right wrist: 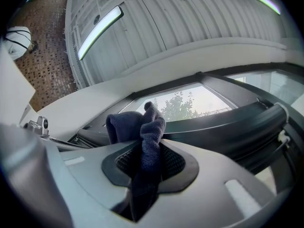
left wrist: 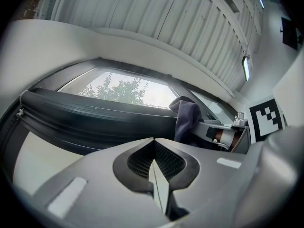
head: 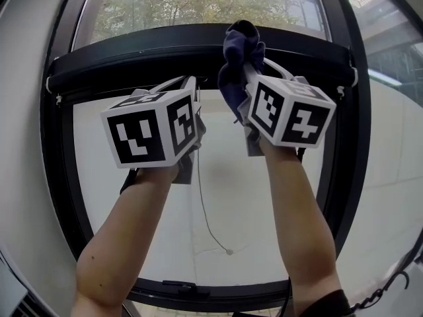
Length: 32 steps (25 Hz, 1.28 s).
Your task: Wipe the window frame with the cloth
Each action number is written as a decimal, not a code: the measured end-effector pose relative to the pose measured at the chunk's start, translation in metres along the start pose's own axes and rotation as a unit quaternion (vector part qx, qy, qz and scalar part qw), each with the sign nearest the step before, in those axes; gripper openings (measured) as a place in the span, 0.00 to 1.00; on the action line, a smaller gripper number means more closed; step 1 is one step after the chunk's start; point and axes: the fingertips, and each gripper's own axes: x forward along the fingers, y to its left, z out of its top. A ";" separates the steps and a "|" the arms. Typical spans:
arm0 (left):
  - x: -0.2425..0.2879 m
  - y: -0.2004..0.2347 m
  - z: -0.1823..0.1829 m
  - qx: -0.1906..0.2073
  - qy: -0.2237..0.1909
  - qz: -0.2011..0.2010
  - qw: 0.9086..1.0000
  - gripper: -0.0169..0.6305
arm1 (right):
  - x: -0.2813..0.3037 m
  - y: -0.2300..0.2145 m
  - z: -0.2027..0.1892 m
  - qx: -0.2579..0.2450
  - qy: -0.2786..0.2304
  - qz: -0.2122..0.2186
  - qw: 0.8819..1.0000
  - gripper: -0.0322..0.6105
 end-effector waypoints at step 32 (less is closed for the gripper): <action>0.068 -0.116 -0.014 0.011 -0.001 -0.059 0.998 0.01 | -0.060 -0.159 0.006 -0.042 0.004 -0.089 0.995 0.18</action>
